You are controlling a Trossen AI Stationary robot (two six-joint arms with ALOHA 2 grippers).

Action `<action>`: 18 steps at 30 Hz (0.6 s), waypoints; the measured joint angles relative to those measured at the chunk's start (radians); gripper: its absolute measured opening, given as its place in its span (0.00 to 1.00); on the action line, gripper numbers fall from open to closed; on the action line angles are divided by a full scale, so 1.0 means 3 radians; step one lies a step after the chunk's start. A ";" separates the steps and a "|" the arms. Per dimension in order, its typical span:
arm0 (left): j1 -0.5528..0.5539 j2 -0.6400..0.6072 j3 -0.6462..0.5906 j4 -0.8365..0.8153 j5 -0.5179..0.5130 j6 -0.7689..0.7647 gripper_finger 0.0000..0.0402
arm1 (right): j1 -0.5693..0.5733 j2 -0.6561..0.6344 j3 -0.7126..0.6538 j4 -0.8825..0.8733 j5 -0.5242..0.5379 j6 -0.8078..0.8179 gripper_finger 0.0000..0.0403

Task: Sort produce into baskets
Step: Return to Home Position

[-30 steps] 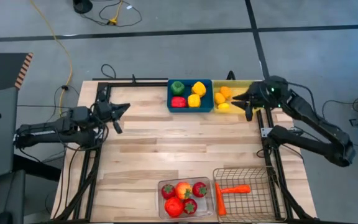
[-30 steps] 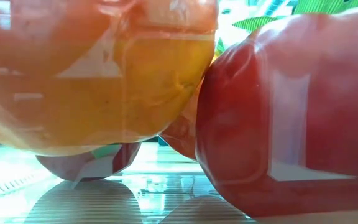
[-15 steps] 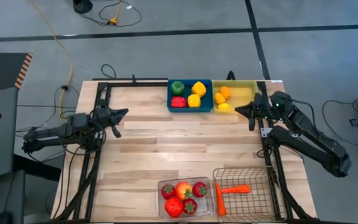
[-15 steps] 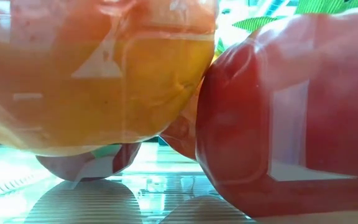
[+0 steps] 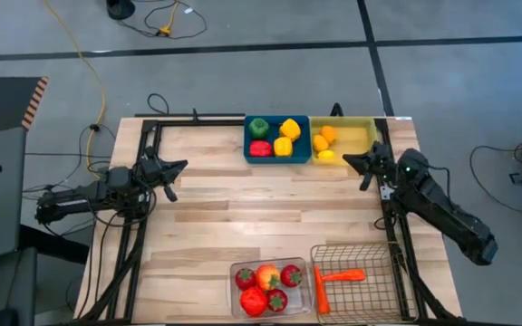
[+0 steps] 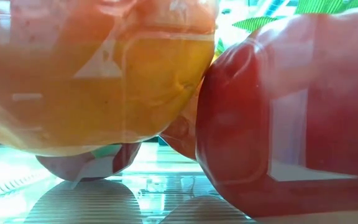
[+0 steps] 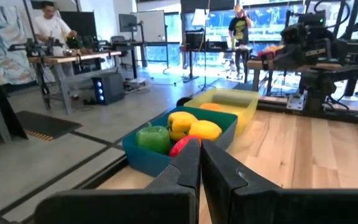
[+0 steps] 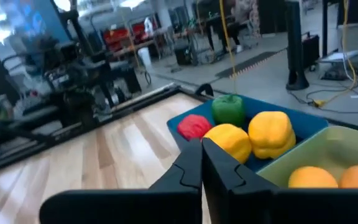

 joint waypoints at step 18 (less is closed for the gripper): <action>0.0000 0.0000 -0.0015 -0.0121 -0.0070 -0.0154 0.00 | 0.0404 -0.0101 -0.0457 0.0533 0.0577 -0.0290 0.05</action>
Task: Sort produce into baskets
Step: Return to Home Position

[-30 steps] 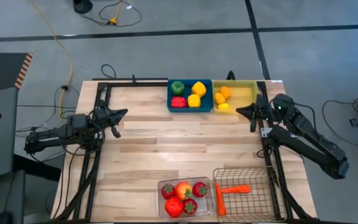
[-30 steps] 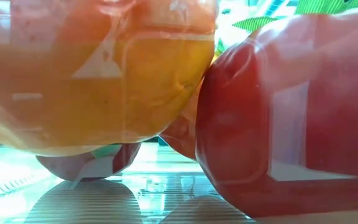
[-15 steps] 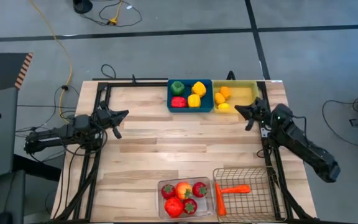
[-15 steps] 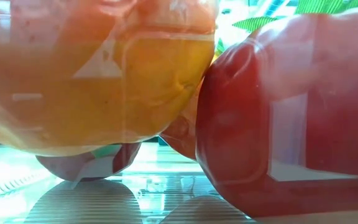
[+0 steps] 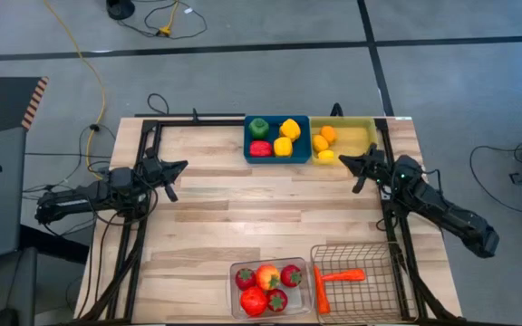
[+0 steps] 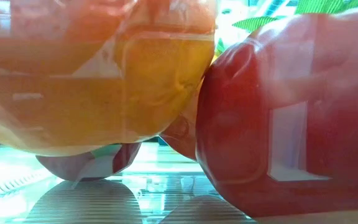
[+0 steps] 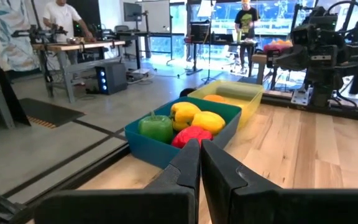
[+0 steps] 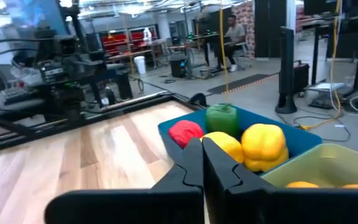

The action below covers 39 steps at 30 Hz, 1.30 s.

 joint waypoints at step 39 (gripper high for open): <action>-0.0001 0.0001 -0.0003 -0.0800 0.0019 -0.0138 0.00 | 0.0582 0.0304 -0.0005 -0.0116 0.0585 -0.0172 0.08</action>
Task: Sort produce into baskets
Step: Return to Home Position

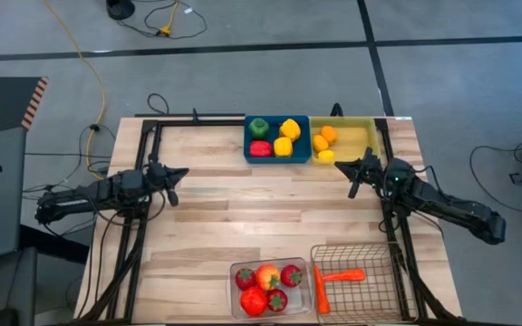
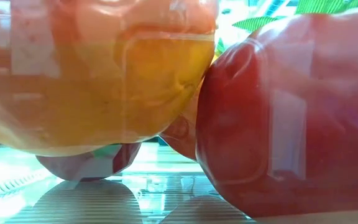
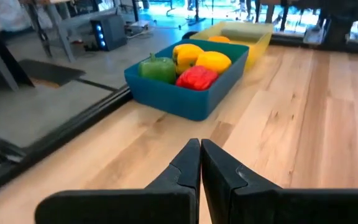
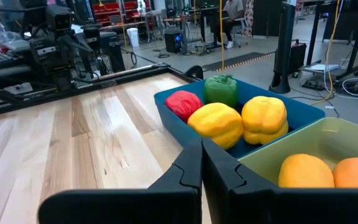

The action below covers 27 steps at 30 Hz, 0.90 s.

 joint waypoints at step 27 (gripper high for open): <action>0.0001 0.0000 0.0001 -0.0005 -0.0001 -0.0118 0.00 | 0.0000 0.0000 -0.0001 0.0001 -0.0004 0.0000 0.08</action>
